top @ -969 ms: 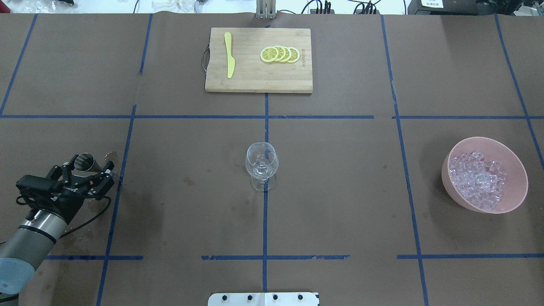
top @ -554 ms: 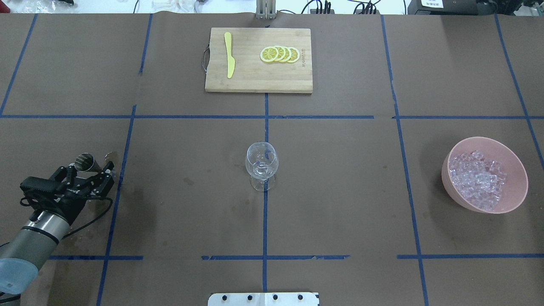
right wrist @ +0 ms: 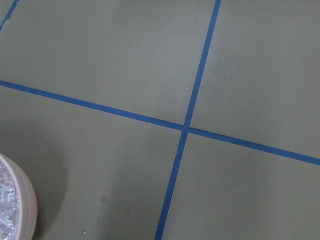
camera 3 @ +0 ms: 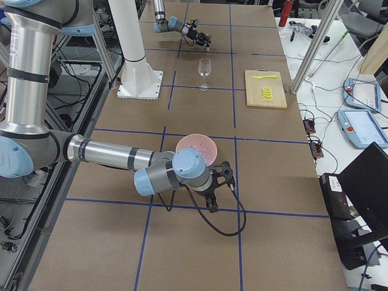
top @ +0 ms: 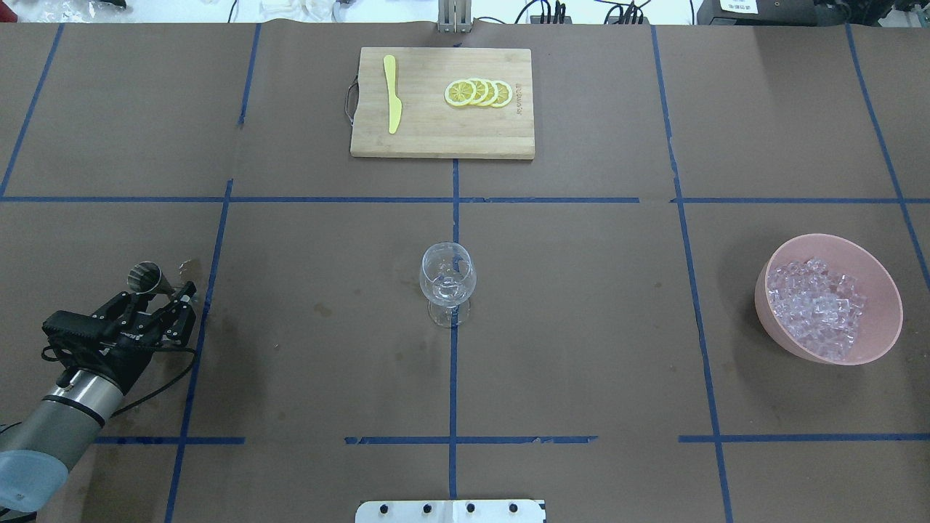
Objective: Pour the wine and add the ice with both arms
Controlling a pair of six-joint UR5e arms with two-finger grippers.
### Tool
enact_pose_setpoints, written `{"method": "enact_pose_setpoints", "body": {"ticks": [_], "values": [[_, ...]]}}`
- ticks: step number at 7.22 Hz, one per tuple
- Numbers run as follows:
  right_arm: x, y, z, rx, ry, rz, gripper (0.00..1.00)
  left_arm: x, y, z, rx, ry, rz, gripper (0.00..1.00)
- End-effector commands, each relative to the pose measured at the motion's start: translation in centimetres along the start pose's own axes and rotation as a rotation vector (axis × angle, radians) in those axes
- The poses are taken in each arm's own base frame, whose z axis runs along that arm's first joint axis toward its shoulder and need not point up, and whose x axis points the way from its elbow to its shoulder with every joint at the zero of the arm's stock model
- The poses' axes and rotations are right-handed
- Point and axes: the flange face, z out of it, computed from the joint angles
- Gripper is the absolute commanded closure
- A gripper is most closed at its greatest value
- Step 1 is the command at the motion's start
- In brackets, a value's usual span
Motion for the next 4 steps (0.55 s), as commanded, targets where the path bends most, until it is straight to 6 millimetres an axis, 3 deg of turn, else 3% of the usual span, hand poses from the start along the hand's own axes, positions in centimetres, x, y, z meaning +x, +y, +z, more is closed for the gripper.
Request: {"method": "enact_pose_setpoints", "body": {"ticks": [1,4], "values": [[0.05,0.09,0.06,-0.002,-0.002,0.004,0.0,-0.07,0.0,-0.07,0.004,-0.003,0.001,0.42],[0.05,0.09,0.06,-0.002,-0.002,0.002,0.0,-0.29,-0.23,-0.12,0.027,-0.017,0.0,0.43]]}}
